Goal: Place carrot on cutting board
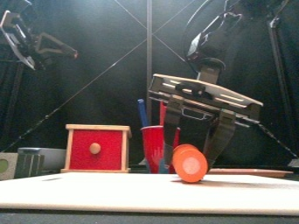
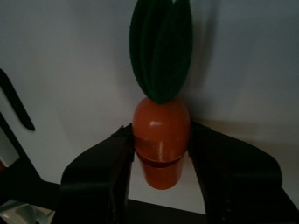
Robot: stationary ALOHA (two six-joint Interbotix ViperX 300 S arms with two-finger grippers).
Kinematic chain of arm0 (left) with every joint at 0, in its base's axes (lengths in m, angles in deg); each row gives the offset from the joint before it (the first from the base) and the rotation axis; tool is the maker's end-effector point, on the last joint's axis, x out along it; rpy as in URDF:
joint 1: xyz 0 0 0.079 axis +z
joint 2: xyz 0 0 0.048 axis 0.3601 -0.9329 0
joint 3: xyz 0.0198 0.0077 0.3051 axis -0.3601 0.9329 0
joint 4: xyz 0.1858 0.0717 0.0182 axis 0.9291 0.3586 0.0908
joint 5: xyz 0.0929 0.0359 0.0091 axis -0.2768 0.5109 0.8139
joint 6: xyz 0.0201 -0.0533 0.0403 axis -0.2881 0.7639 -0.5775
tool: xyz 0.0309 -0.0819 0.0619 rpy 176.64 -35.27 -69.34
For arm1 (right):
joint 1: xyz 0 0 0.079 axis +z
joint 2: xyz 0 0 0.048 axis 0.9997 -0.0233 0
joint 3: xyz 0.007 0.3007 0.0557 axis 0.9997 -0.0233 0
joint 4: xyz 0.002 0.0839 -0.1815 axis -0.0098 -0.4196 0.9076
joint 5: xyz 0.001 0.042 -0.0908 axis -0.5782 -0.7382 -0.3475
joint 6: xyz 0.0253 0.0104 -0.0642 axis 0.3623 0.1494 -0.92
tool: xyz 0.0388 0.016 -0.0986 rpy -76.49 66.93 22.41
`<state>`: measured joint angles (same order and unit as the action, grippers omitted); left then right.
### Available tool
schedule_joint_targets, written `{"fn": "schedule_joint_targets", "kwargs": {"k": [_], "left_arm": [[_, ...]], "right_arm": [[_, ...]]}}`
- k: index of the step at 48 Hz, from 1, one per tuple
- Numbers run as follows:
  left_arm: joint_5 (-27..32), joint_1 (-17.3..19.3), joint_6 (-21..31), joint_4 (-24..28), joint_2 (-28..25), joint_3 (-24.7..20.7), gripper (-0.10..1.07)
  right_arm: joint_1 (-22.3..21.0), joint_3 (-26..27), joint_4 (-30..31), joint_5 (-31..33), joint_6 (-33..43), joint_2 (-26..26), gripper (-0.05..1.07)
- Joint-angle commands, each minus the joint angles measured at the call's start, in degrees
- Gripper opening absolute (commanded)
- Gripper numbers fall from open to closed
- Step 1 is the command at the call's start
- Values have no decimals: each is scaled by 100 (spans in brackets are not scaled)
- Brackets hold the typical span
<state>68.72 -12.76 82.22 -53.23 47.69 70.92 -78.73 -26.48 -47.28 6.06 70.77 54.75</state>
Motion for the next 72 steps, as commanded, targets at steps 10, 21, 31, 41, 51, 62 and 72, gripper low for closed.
{"fn": "schedule_joint_targets", "kwargs": {"k": [10,21,31,41,51,62,72], "left_arm": [[-53,-18,0,-9,-26,-70,3],[-53,-18,0,-9,-26,-70,3],[-62,-9,0,-9,-26,-62,3],[-53,-18,0,-9,-26,-62,3],[-62,-9,0,-9,-26,-53,3],[-53,-18,0,-9,-35,-62,3],[-53,-18,0,-9,-26,-53,3]], "right_arm": [[9,35,53,0,-9,53,97],[0,35,62,44,0,53,98],[9,53,70,44,0,53,98],[9,97,97,44,0,70,98],[9,105,97,79,9,79,98],[9,88,105,255,0,158,98],[9,53,237,668,9,519,98]]}}
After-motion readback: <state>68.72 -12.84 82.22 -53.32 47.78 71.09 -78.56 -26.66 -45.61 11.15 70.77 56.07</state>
